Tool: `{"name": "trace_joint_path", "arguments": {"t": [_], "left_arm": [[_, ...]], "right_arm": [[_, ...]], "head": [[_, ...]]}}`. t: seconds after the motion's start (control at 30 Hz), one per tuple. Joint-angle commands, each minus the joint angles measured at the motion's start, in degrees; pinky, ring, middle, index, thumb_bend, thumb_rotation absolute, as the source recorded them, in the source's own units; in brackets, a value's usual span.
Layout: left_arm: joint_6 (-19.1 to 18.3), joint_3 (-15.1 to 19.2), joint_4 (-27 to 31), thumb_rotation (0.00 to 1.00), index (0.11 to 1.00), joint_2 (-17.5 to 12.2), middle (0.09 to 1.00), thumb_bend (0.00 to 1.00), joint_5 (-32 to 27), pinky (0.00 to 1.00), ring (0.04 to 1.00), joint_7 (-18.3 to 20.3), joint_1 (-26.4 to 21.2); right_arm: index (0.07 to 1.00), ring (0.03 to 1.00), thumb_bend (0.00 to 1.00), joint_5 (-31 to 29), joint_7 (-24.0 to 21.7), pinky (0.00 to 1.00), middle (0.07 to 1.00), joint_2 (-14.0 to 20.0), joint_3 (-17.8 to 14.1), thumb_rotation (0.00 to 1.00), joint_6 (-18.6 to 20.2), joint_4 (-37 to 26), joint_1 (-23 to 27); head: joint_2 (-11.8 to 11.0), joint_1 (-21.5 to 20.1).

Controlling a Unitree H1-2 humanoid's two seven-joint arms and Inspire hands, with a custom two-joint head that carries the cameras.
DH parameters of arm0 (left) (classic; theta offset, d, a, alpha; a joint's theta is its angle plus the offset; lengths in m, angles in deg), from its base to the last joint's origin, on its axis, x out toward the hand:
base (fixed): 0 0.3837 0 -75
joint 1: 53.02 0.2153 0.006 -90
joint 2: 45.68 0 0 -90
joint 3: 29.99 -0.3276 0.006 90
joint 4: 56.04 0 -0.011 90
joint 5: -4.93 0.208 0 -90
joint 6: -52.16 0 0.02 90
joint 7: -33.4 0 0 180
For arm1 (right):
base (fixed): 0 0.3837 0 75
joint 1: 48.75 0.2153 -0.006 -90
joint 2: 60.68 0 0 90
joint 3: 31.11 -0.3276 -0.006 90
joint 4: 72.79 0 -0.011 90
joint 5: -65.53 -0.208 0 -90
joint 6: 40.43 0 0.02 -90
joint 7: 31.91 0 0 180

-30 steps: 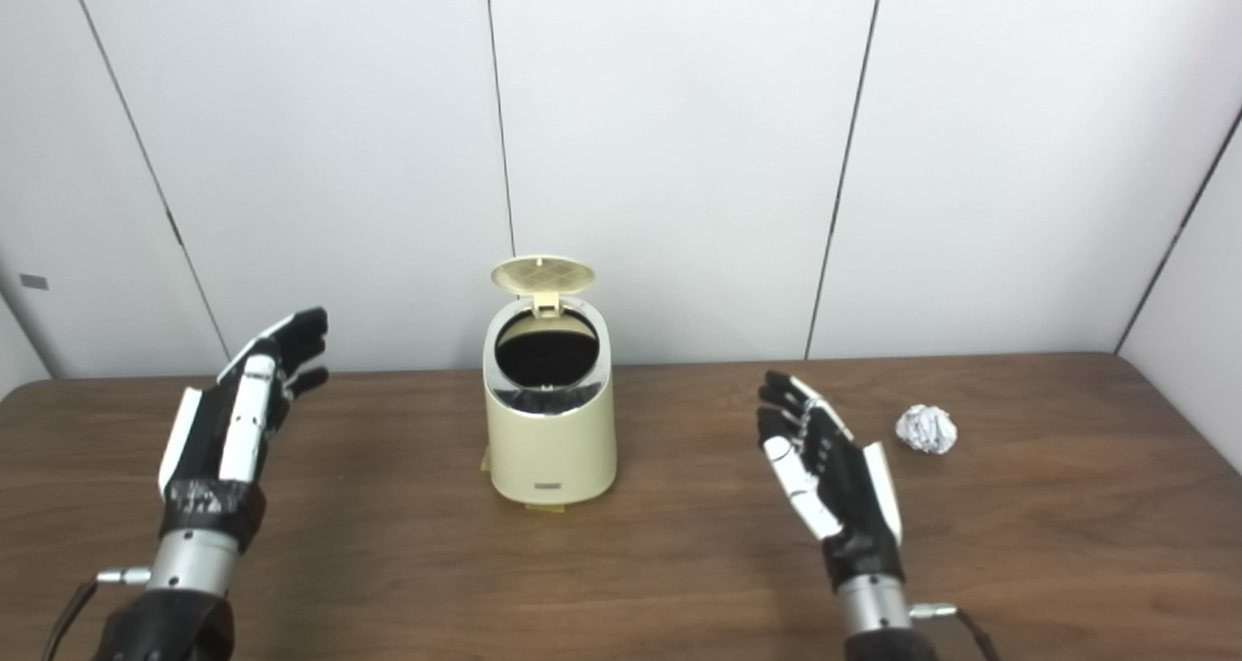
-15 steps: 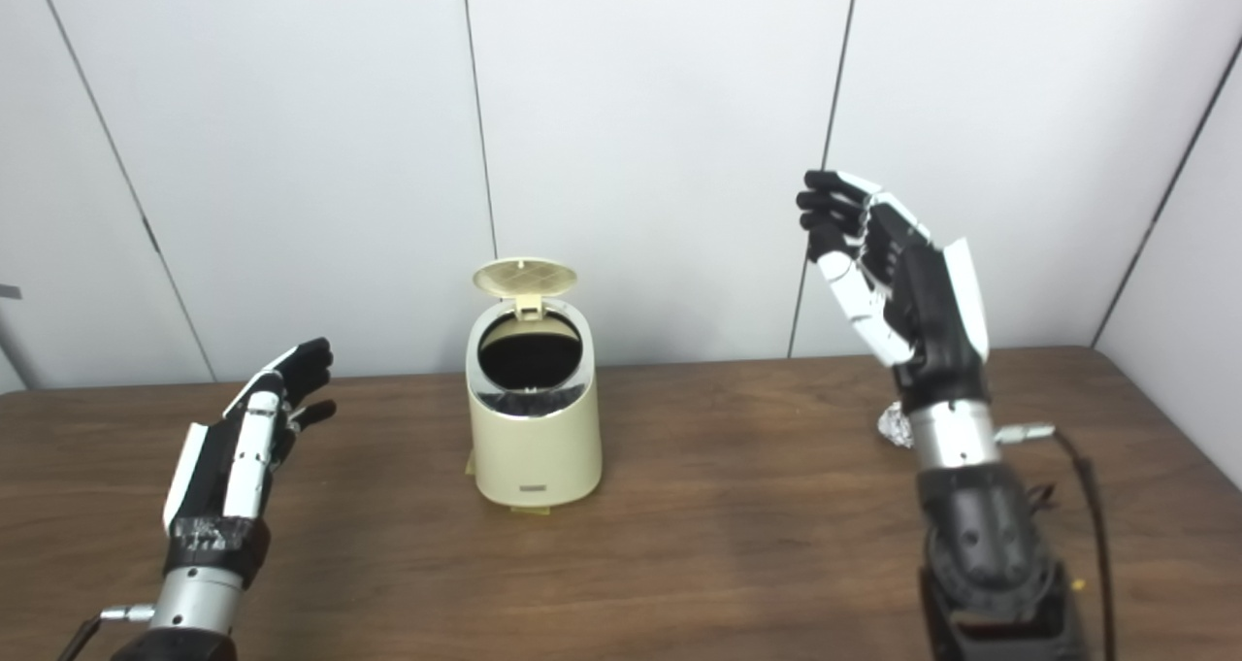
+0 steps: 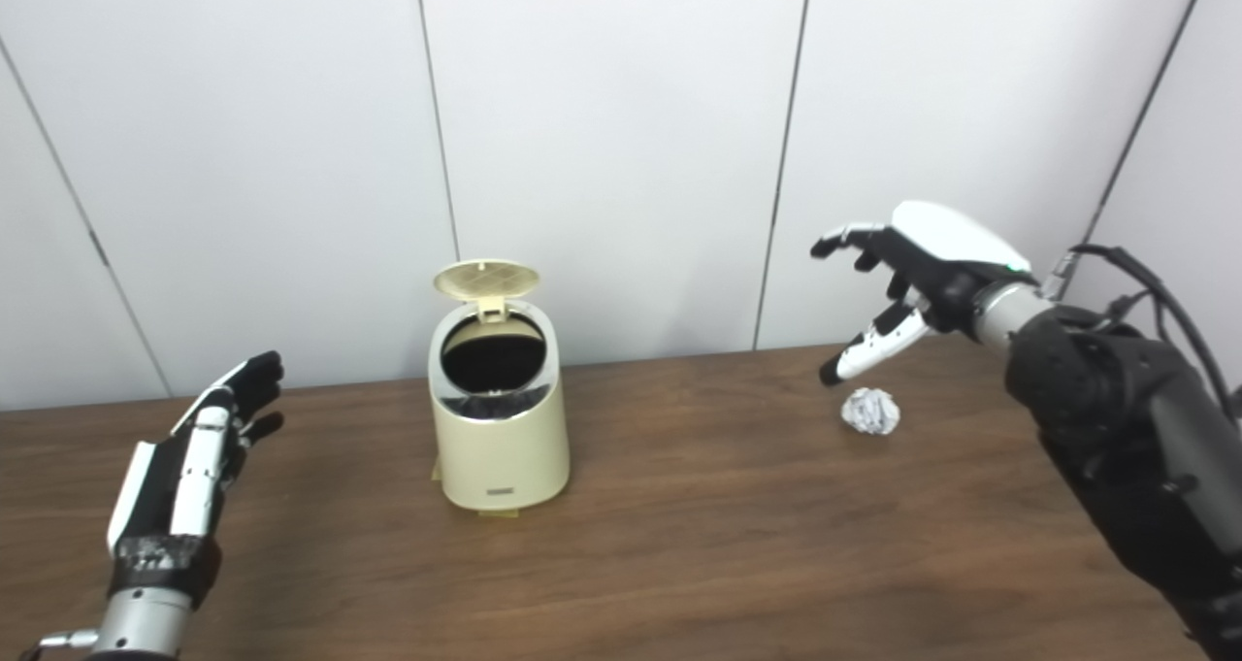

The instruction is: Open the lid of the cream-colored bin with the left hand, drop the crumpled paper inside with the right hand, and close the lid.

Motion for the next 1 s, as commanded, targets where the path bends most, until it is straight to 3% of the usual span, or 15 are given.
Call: {"name": "trace_joint_path", "arguments": {"t": [0.0,0.13,0.3,0.4,0.63,0.77,0.97], "left_arm": [[0.57,0.48,1.94,1.0,0.882,-0.88,0.89,0.22,-0.82,0.88,0.913,0.28,-1.69],[1.13,0.97,1.12,1.0,0.887,-1.72,0.896,0.22,-1.63,0.91,0.918,0.61,-2.05],[0.33,1.43,1.18,1.0,0.887,-1.98,0.895,0.21,-2.38,0.91,0.921,0.53,-2.24],[0.43,1.78,1.17,1.0,0.881,-1.94,0.889,0.18,-3.0,0.88,0.916,0.55,-2.43],[-3.61,2.19,3.7,1.0,0.882,-2.01,0.893,0.16,-5.11,0.89,0.926,0.83,-2.5],[-5.23,2.04,5.32,1.0,0.877,-2.35,0.891,0.12,-4.92,0.86,0.904,1.03,-2.3],[-7.22,2.62,6.73,1.0,0.872,-2.57,0.888,0.13,-5.65,0.86,0.9,1.12,-2.17]], "right_arm": [[0.84,0.832,0.97,3.5,-1.58,0.62,0.908,0.7,-2.04,0.21,0.18,0.85,2.7],[0.832,0.868,0.96,4.28,0.45,0.68,0.907,0.76,-1.62,0.2,0.07,4.94,1.94],[0.809,0.79,0.96,3.23,3.09,0.63,0.842,0.59,-1.56,0.19,-2.52,7.58,0.71],[0.806,0.79,0.96,2.97,4.59,0.64,0.828,-0.04,-1.27,0.19,-3.2,8.99,-0.01],[0.783,0.808,1.0,3.65,6.56,0.68,0.838,-1.37,0.4,0.21,-4.13,12.16,0.18],[0.774,0.811,1.0,4.64,7.07,0.68,0.843,-1.91,2.56,0.24,-4.95,15.21,1.33],[0.755,0.812,0.96,5.15,9.51,0.71,0.826,-3.54,4.69,0.16,-6.83,20.4,3.12]], "head": [[0.07,-0.2],[0.04,-2.96],[0.01,-4.52],[-0.04,-6.01],[-0.21,-8.49],[-0.17,-9.67],[-0.41,-11.71]]}}
